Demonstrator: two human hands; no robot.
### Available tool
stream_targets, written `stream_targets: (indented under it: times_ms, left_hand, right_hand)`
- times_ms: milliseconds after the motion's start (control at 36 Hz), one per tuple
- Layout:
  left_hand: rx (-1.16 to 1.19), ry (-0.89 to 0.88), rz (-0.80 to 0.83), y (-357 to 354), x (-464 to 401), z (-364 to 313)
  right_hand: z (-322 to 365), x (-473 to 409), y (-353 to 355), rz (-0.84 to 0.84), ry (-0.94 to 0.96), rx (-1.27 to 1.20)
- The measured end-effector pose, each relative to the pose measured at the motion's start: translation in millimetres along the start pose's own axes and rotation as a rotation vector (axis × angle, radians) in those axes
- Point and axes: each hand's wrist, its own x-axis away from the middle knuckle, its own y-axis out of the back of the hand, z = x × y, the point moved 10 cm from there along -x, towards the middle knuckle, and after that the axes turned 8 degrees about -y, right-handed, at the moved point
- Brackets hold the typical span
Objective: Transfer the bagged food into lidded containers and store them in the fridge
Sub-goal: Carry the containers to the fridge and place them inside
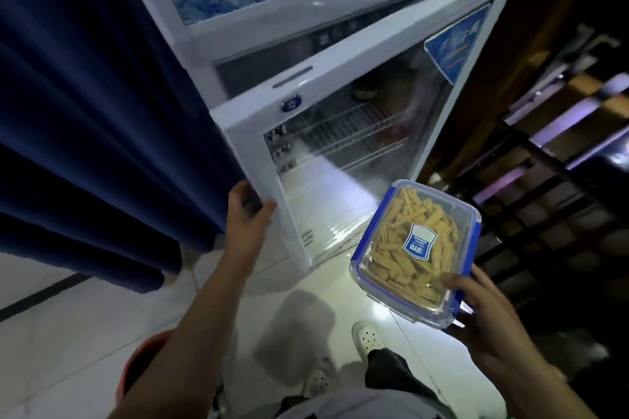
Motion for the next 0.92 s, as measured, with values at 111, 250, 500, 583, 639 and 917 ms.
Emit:
stream_targets:
  times_ms: [111,250,500,583,639,917]
  left_hand:
    - [-0.033,-0.065,0.056,-18,61,2]
    - [0.042,-0.094,0.236,-66,104,-4]
    - [-0.019,-0.225,0.830,-211,160,-39]
    - [0.016,-0.183,0.902,-261,185,-44]
    - [-0.004,-0.172,0.929,-295,198,-50]
    - [-0.122,-0.175,0.895,-461,244,-57]
  right_hand:
    - [-31,32,17,-0.103,0.029,-0.117]
    - [-78,79,53,-0.269,0.063,-0.262]
    - [-138,161,106,-0.489,0.141,-0.477]
    - [-157,180,124,-0.527,0.158,-0.581]
    - [-165,189,136,-0.539,0.178,-0.612]
    - [-170,183,228,-0.619,0.208,-0.743]
